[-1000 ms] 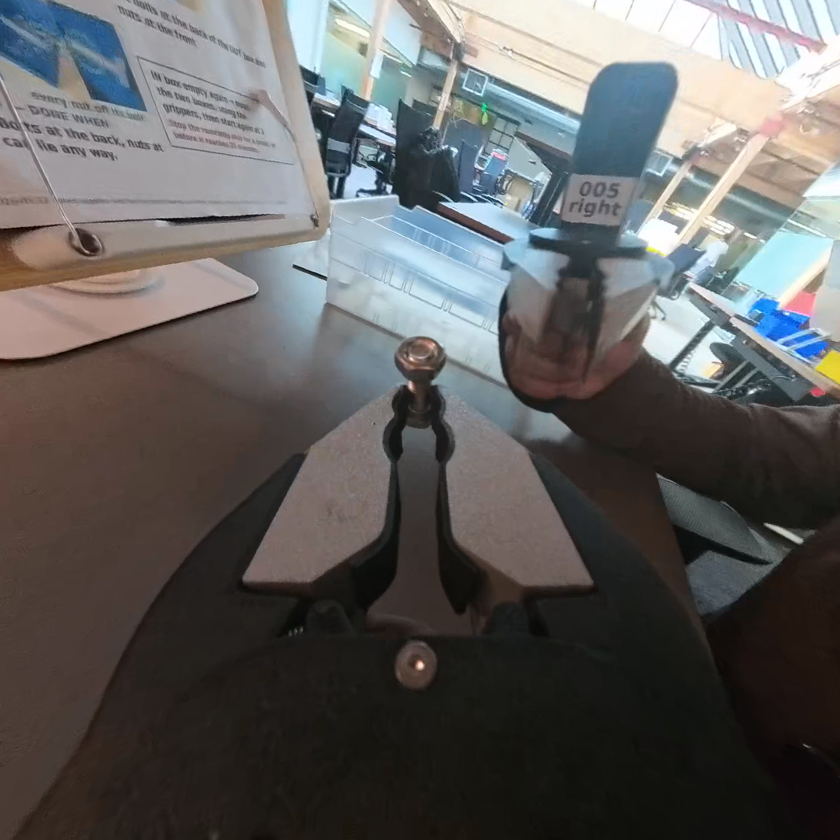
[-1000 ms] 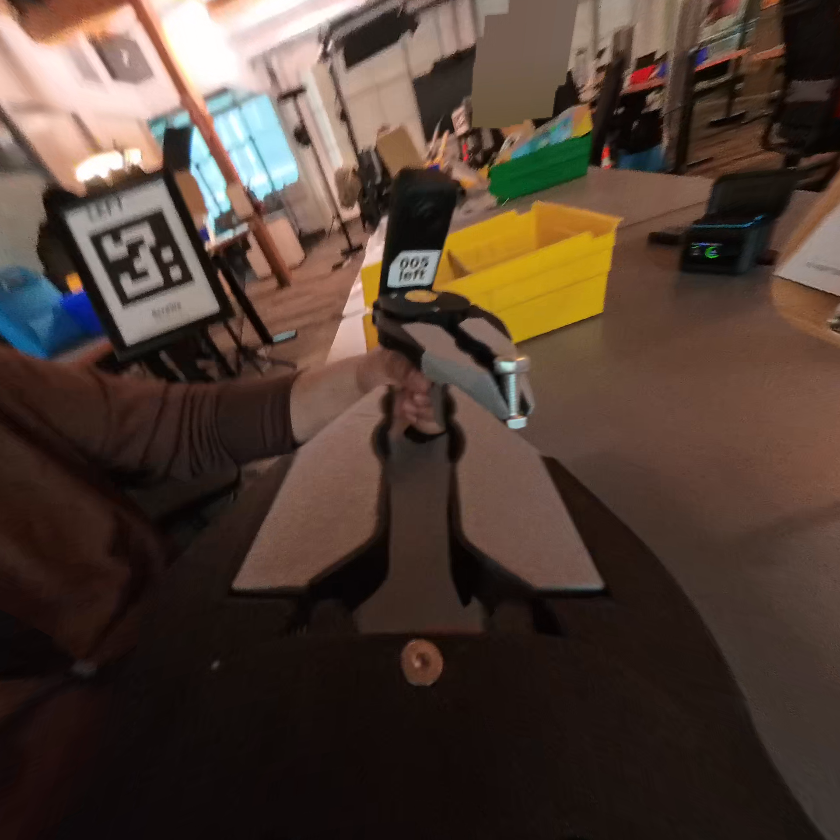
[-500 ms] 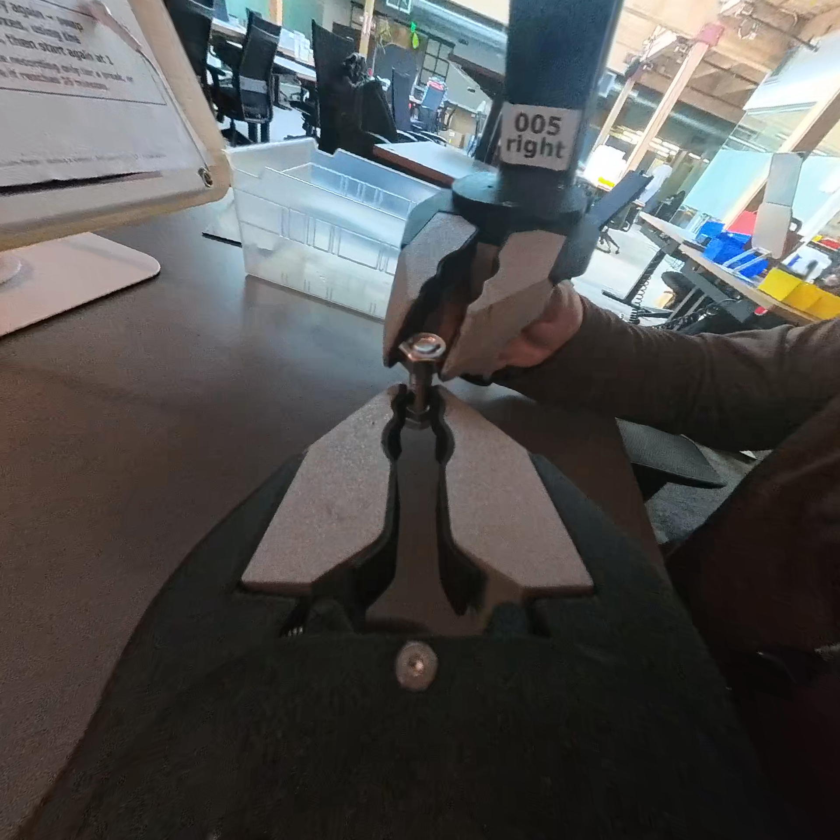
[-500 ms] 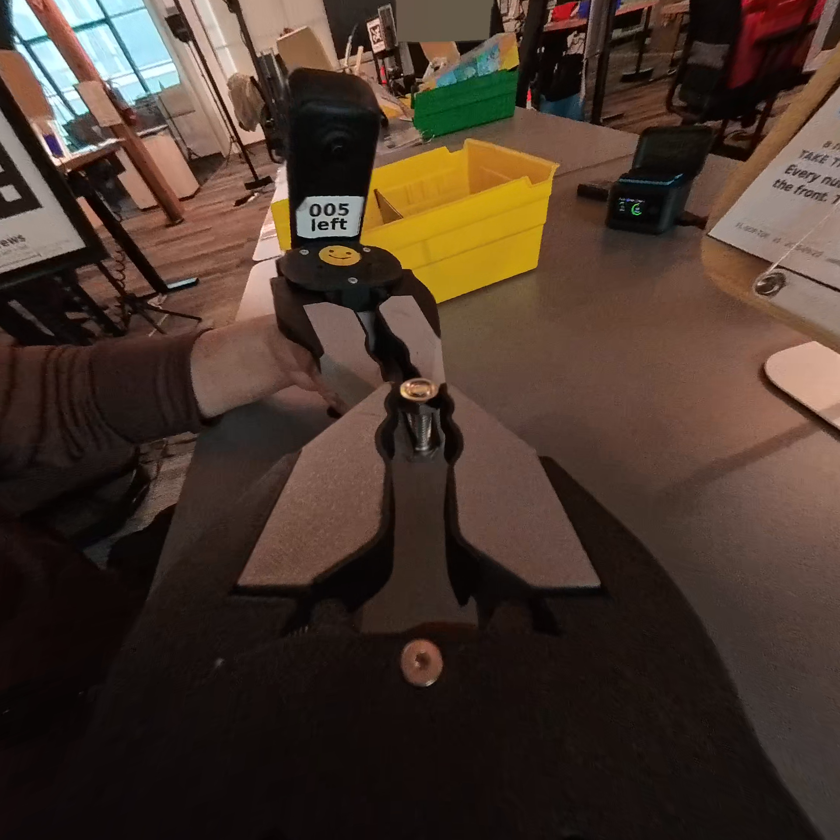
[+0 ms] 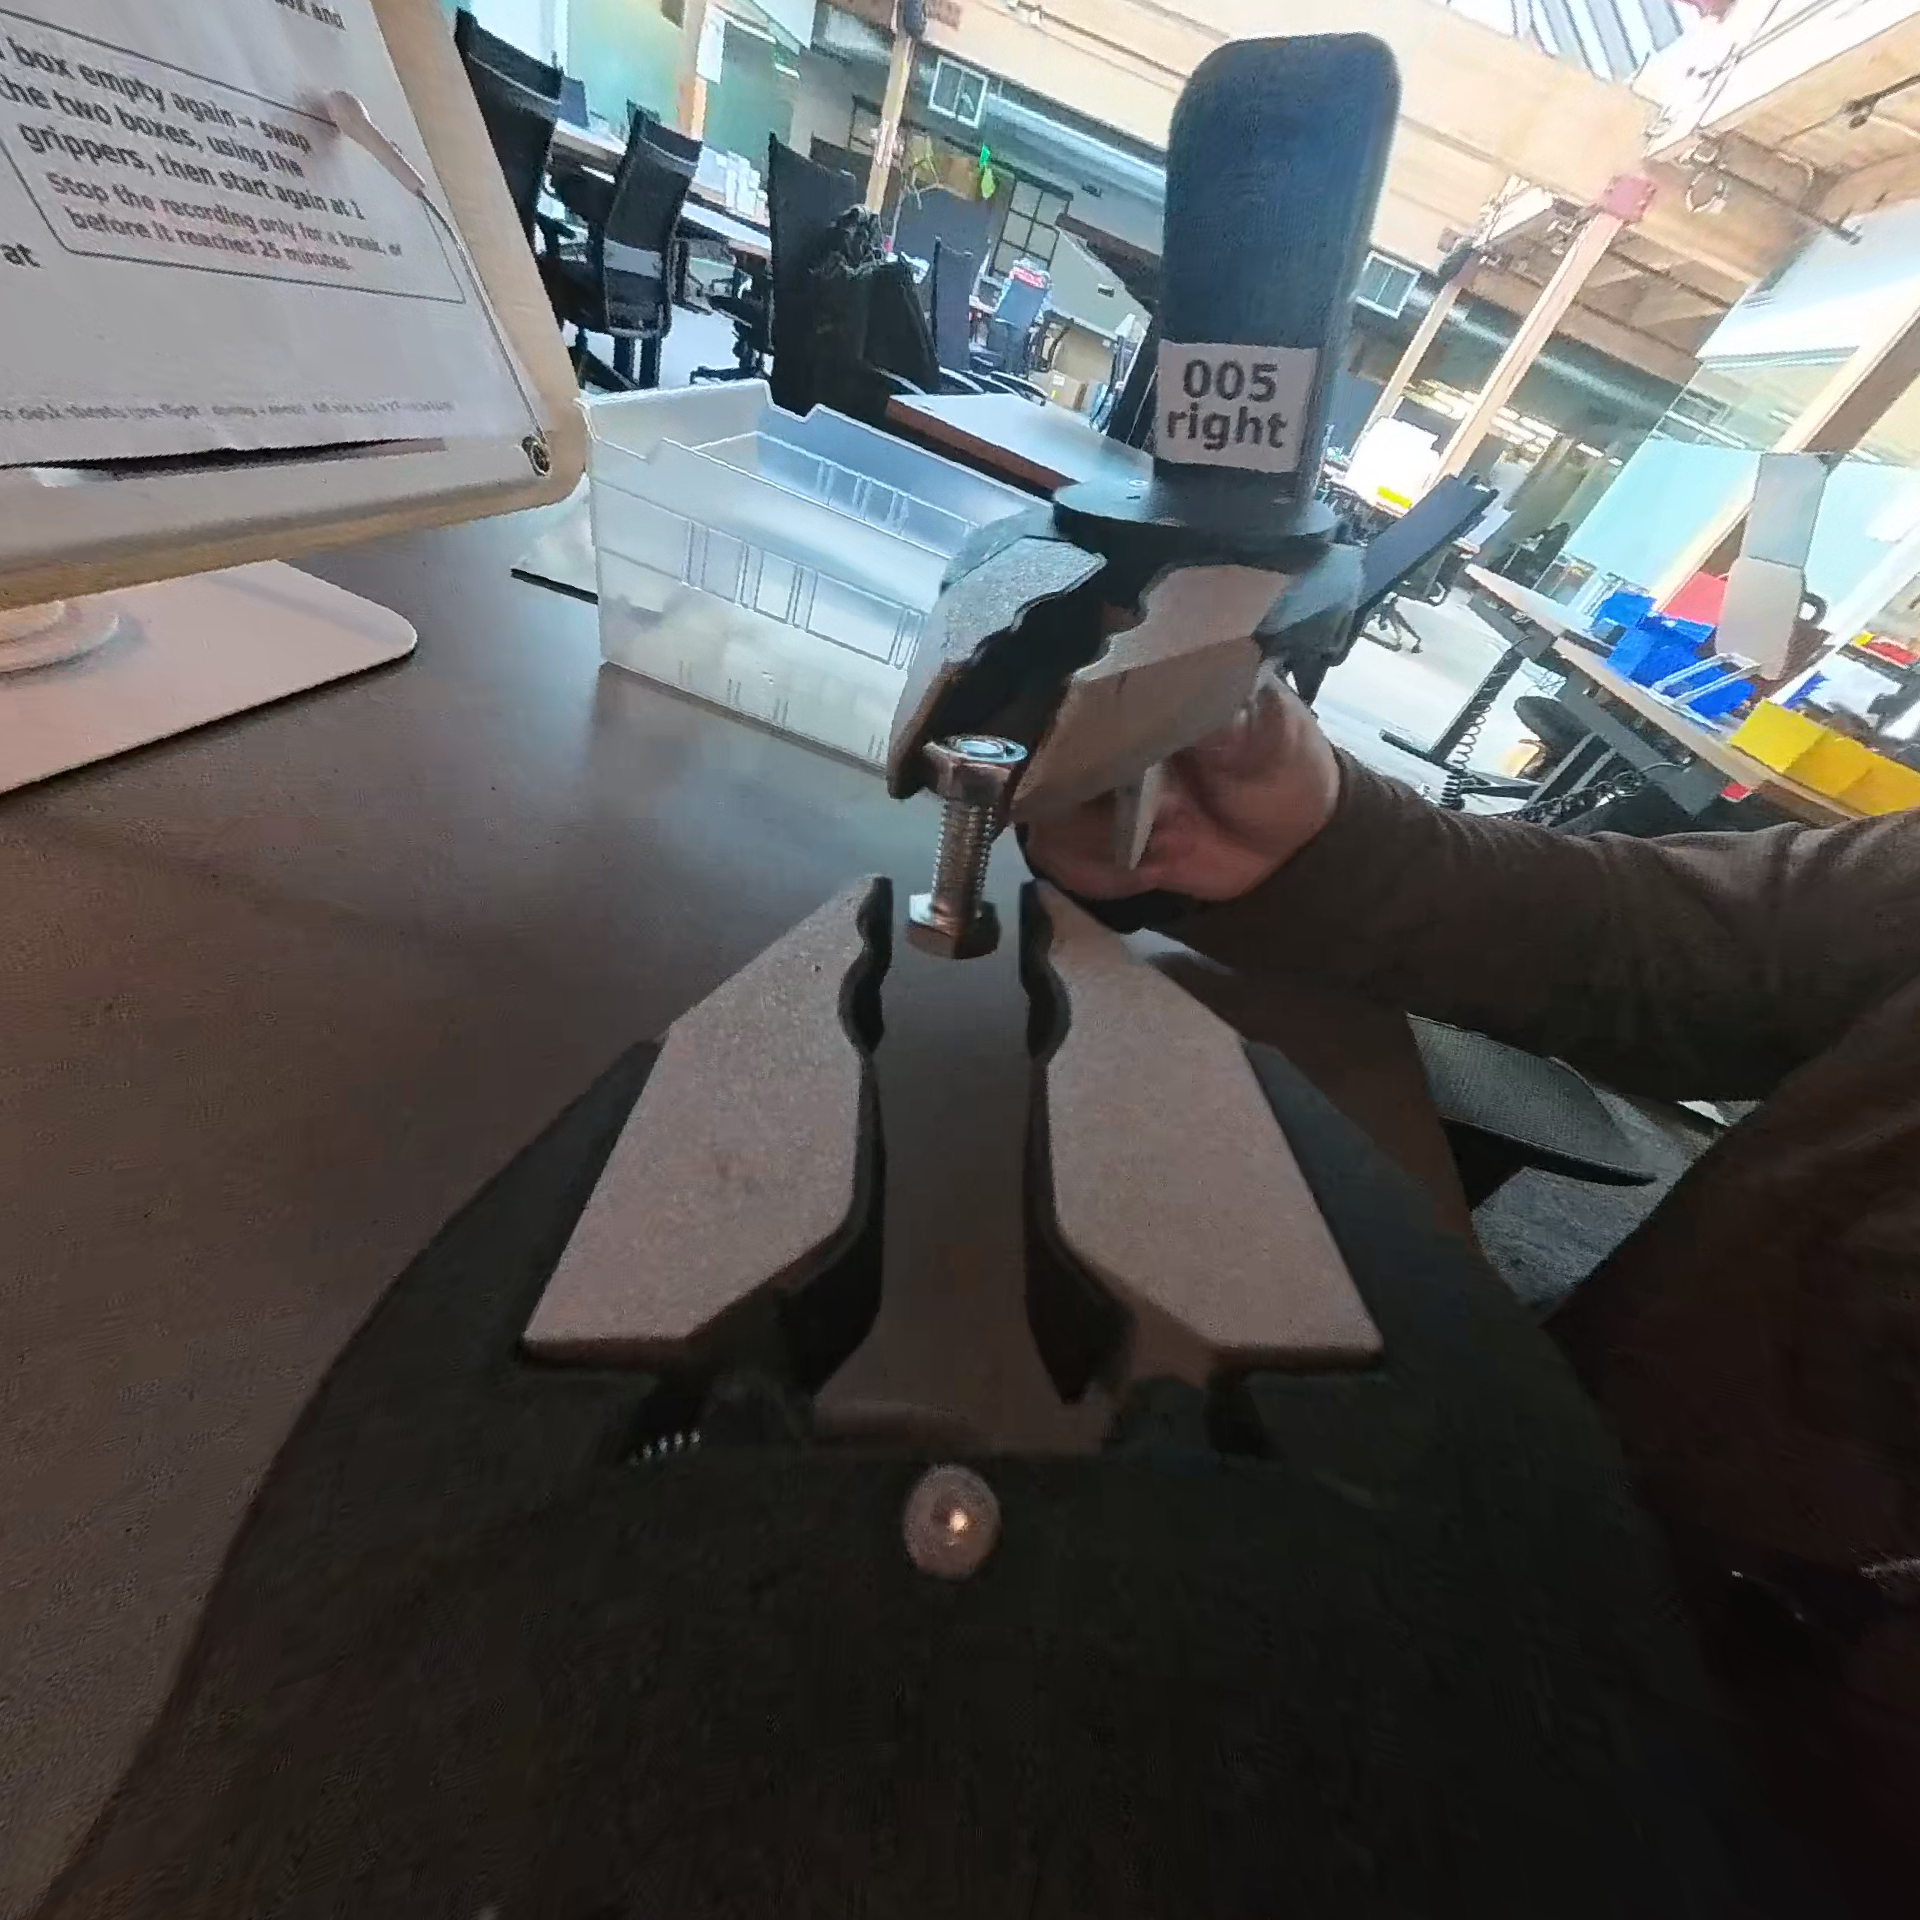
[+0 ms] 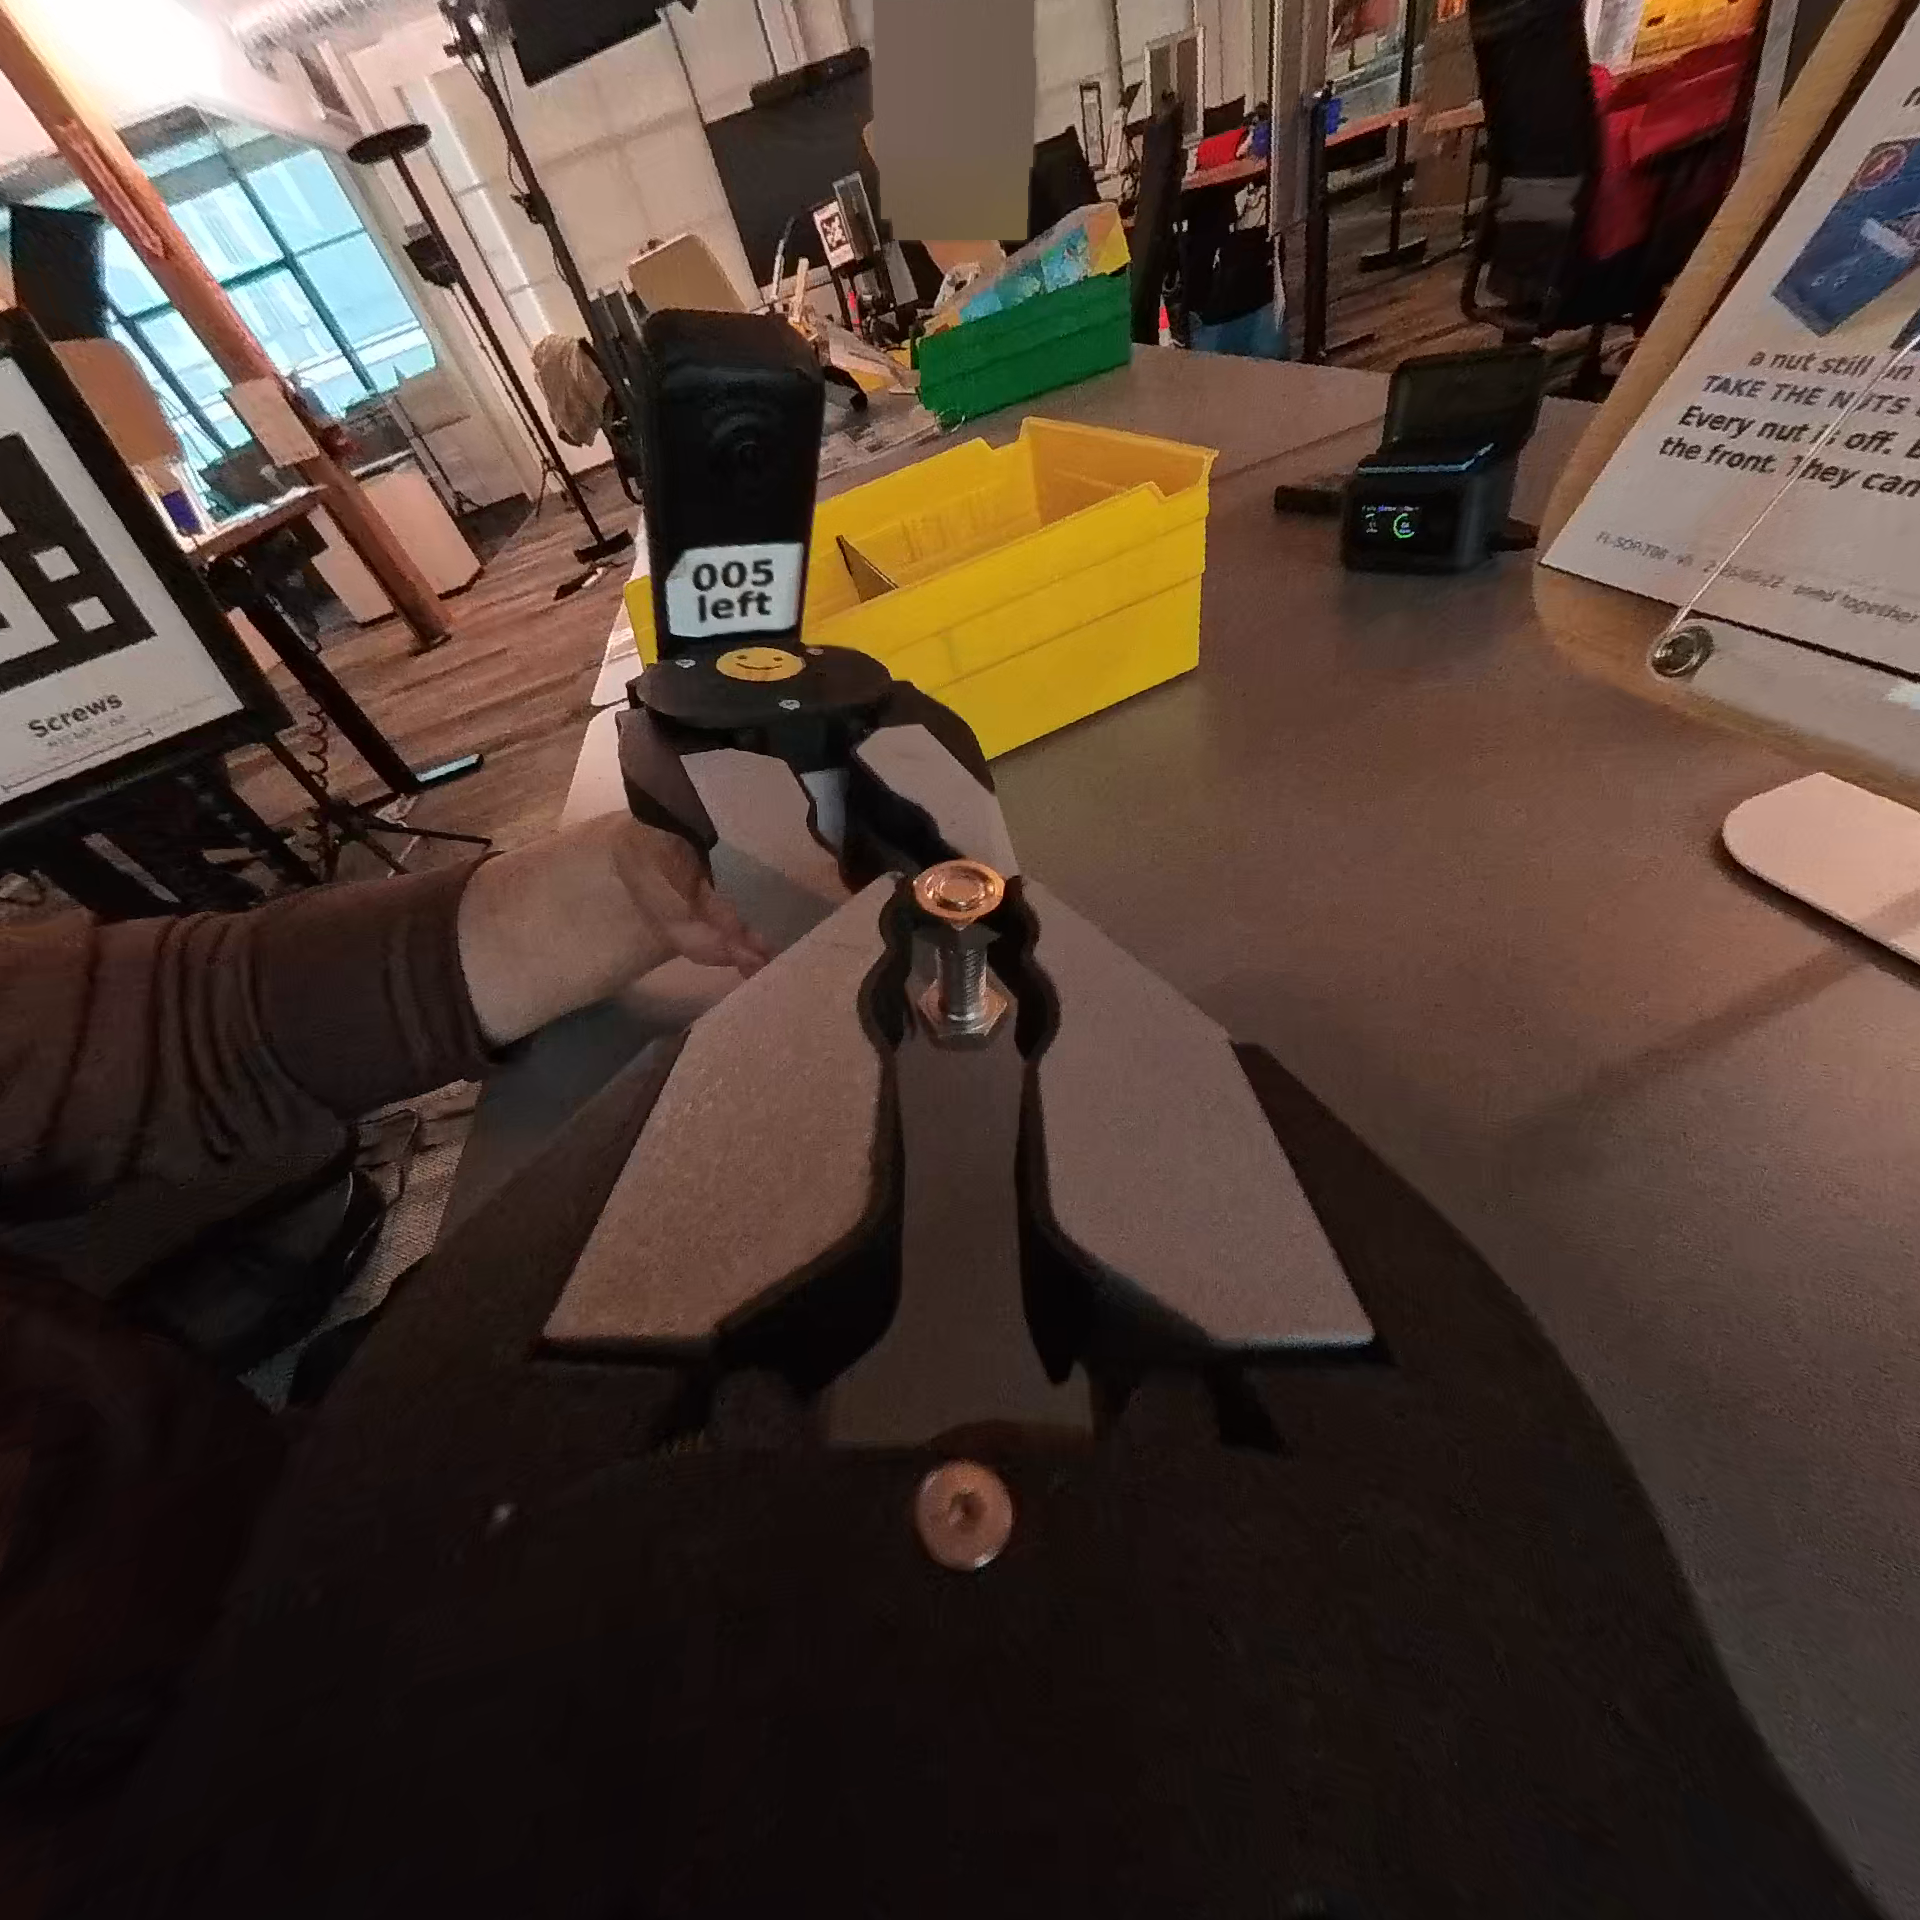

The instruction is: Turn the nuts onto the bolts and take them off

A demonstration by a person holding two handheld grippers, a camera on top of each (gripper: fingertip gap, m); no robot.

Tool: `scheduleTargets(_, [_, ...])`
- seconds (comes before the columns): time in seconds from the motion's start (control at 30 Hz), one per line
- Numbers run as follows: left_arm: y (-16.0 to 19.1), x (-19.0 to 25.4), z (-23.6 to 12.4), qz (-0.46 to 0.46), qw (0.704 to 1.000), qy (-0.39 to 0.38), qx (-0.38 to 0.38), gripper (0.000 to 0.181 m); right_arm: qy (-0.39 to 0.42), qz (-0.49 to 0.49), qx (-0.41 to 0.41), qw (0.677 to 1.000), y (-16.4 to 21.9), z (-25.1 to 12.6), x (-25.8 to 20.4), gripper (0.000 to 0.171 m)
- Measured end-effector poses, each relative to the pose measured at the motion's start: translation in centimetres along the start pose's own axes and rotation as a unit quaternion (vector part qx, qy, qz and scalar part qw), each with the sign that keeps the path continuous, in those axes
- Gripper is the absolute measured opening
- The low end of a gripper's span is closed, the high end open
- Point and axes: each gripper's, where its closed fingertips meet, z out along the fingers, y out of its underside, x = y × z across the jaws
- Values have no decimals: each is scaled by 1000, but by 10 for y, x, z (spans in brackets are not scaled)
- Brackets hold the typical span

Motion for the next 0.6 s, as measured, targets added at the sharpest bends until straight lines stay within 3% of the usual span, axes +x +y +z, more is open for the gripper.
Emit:
scheduleTargets(0.43, [2,2,3,17,1000,-3,-6,17,-3,-1,5,1000,-2,0,-2,14])
scheduleTargets(0.6, [4,-4,2,70,996,-44,-21,16,0,1,3,1000,0,1,0,15])
